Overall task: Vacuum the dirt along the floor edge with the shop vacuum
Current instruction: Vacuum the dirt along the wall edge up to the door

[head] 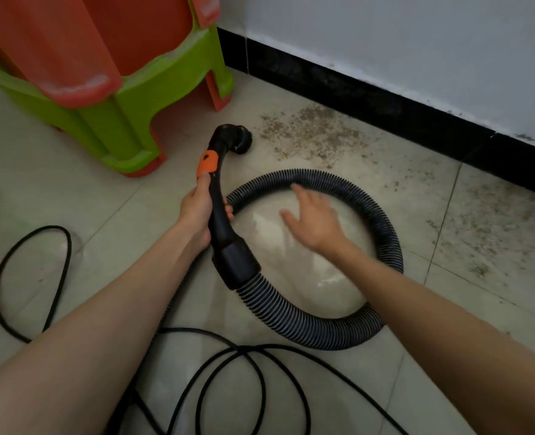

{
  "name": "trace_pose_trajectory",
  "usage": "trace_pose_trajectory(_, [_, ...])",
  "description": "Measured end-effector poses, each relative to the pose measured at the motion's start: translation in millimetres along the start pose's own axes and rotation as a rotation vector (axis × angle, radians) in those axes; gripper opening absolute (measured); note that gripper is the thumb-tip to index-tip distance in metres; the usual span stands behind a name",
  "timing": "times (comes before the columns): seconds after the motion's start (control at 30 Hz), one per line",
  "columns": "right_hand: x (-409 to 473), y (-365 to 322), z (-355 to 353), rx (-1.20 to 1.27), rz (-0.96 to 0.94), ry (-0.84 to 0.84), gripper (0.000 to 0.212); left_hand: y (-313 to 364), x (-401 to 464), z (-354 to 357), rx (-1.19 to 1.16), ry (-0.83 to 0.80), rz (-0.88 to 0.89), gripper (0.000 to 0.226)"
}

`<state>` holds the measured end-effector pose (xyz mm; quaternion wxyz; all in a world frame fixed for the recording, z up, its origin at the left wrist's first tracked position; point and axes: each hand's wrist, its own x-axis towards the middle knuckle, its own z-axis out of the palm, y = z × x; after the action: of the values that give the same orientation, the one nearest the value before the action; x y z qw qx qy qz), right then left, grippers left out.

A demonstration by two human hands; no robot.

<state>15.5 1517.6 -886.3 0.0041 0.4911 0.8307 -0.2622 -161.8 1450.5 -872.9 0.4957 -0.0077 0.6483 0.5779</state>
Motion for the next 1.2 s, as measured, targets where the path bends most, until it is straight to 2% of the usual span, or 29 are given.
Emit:
trace_pose_trajectory(0.1, [37.5, 31.8, -16.1, -0.162, 0.128, -0.032, 0.066, -2.8, 4.5, 2.9, -0.018, -0.024, -0.020, 0.047])
trace_pose_trajectory(0.27, [70.1, 50.4, -12.0, -0.180, 0.210, -0.126, 0.066, -4.7, 6.9, 12.8, -0.058, -0.090, -0.008, 0.038])
trace_pose_trajectory(0.37, [79.8, 57.3, -14.1, -0.239, 0.191, -0.041, 0.056, -4.0, 7.3, 17.3, -0.041, -0.158, 0.026, 0.039])
trace_pose_trajectory(0.5, [75.1, 56.4, -13.0, -0.052, 0.106, -0.016, 0.037, -8.9, 4.1, 25.4, 0.010, -0.212, 0.102, 0.029])
trace_pose_trajectory(0.57, [62.7, 48.7, -7.1, 0.052, 0.044, -0.031, 0.036, -13.6, 2.1, 30.4, 0.047, -0.225, 0.106, 0.023])
trace_pose_trajectory(0.67, [40.4, 34.2, 0.4, 0.181, 0.008, -0.125, 0.042, -19.3, 0.9, 32.0, 0.160, -0.199, 0.112, 0.022])
trace_pose_trajectory(0.8, [19.6, 30.3, 3.1, 0.437, 0.086, -0.280, 0.057, -22.0, -1.8, 23.4, 0.356, -0.130, 0.187, 0.028])
trace_pose_trajectory(0.93, [2.2, 32.4, 10.9, 0.637, 0.163, -0.365, 0.063, -27.5, -5.0, 19.5, 0.496, -0.100, 0.270, 0.031])
trace_pose_trajectory(1.07, [-15.2, 25.5, 23.0, 0.558, 0.082, -0.417, 0.056, -35.2, -7.8, 24.1, 0.621, -0.138, 0.317, 0.038])
trace_pose_trajectory(1.2, [-20.7, 22.1, 23.7, 0.371, -0.069, -0.368, 0.043, -33.4, -8.9, 29.1, 0.572, -0.178, 0.296, 0.038])
